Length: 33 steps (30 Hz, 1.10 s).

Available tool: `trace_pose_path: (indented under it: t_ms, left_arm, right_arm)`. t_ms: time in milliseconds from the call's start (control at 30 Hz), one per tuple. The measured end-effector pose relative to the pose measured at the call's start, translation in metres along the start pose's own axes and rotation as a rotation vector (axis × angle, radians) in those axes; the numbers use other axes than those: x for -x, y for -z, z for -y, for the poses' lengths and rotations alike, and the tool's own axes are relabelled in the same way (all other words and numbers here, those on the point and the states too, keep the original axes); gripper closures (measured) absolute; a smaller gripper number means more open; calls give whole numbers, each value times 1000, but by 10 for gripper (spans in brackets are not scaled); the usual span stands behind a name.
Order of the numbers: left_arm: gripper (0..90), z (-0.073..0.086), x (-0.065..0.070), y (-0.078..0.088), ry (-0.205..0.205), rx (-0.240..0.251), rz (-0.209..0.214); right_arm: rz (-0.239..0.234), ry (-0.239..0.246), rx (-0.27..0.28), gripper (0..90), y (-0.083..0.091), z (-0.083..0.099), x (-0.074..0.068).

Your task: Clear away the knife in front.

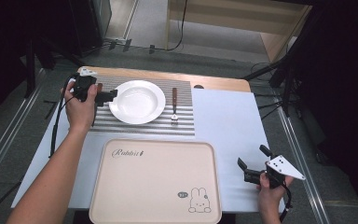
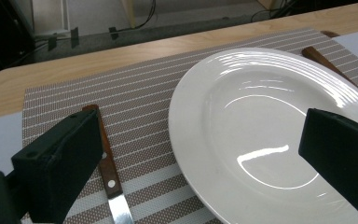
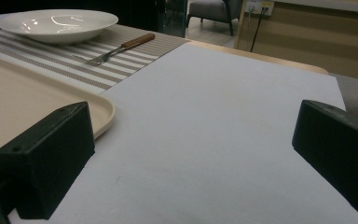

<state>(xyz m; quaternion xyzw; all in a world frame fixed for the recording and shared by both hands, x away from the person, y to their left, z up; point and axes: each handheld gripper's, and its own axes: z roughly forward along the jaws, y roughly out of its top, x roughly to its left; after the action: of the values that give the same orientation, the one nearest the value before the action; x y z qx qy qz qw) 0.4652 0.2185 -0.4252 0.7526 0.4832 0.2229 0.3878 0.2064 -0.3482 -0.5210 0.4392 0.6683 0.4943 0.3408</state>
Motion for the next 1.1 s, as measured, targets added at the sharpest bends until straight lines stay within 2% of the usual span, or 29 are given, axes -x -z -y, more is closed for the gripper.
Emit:
trace_pose_path:
  t_ms: [100, 267, 367, 400, 433, 467, 633, 667, 700, 733, 800, 833, 867, 900, 933, 1033, 1067, 1100]
  left_arm:
    - [0, 0, -3, -2, 6, -19, -3]
    - [0, -2, -9, -10, 29, -88, -12]
    - [0, -4, -11, -12, 38, -101, -1]
    - [0, -8, -14, -15, 53, -129, 2]
    - [0, -8, -14, -15, 53, -129, 2]
    - [0, -11, -15, -18, 60, -154, 3]
    - [0, -16, -16, -22, 66, -173, 6]
    - [0, -17, -18, -24, 69, -206, 3]
    - [0, -17, -18, -24, 69, -206, 3]
    - [0, -19, -22, -28, 100, -256, -17]
    - [0, -20, -27, -31, 119, -289, -9]
    - [0, -20, -27, -31, 119, -289, -9]
    - [7, -22, -30, -32, 130, -303, -25]
    - [68, -22, -30, -32, 130, -303, -25]
    - [127, -22, -32, -34, 150, -319, -61]
    - [154, -22, -35, -36, 158, -338, -56]
    - [189, -22, -36, -37, 169, -349, -86]
    - [239, -22, -36, -37, 169, -349, -86]
  right_arm:
    - [0, 0, -1, 0, 0, 0, 0]
    - [1, -2, -3, 0, 0, 0, 0]
    - [1, -2, -4, 0, 0, 0, 0]
    - [1, -1, -4, 0, -1, 0, 0]
    - [1, -1, -4, 0, -1, 0, 0]
    - [1, -2, -6, 0, -1, 0, 0]
    - [1, -1, -6, 0, -1, 0, 0]
    - [1, -1, -7, 0, -1, 0, 0]
    - [1, -1, -7, 0, -1, 0, 0]
    - [0, 0, -9, 0, -1, 0, 0]
    - [1, 2, -12, 0, -1, 0, -1]
    - [1, 2, -12, 0, -1, 0, -1]
    - [-1, 6, -13, 0, -1, 0, 0]
    - [0, 5, -13, 0, -2, 0, 0]
    - [-1, 4, -14, 0, -2, 0, 0]
    - [-1, 3, -15, 0, -2, 0, 0]
    - [-1, 6, -15, 0, -2, 0, 0]
    - [-1, 6, -15, 0, -2, 0, 0]
